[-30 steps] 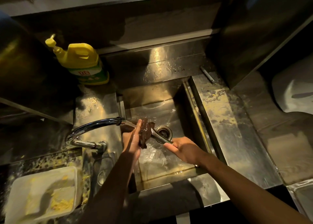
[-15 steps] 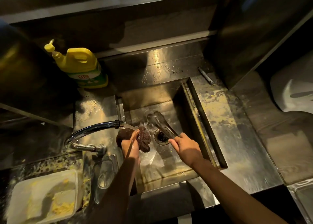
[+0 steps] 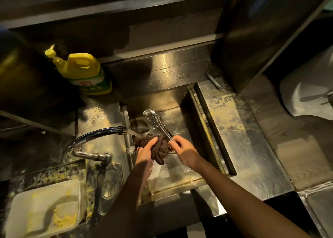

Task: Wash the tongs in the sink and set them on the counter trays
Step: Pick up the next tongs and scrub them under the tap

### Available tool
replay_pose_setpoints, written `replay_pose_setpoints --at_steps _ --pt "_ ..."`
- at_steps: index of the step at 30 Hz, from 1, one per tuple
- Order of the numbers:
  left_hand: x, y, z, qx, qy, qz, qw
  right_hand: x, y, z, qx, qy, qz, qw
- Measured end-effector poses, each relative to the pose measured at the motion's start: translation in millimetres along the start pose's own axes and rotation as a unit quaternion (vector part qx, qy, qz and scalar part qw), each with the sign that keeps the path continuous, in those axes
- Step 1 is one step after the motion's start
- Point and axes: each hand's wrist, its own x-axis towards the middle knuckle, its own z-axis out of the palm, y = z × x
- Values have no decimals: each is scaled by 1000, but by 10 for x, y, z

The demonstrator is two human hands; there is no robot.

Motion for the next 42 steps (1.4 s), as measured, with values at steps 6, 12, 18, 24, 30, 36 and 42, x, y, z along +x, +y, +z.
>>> replay_pose_setpoints --at_steps 6,12,18,24,30,36,42 --pt "-180 12 3 -22 -66 11 998 8 -151 -117 -193 -67 -75 976" --pt "-171 -118 40 76 35 56 995 60 -129 -265 -315 -70 -107 940" --pt "-382 -19 147 95 21 85 992 -91 27 -354 -19 47 -7 999" --pt "-614 29 570 149 -61 108 981 -269 -60 -800 -8 86 -118 989" --pt "-825 35 1213 120 -65 112 984 -572 -229 -1461 -81 137 -191 969" --pt "-1276 -9 1966 144 -200 184 951 -1015 -246 -2186 -42 200 -188 961" --pt "-1644 -317 2823 168 -270 175 932 -1563 -85 -2999 -17 268 -166 949"
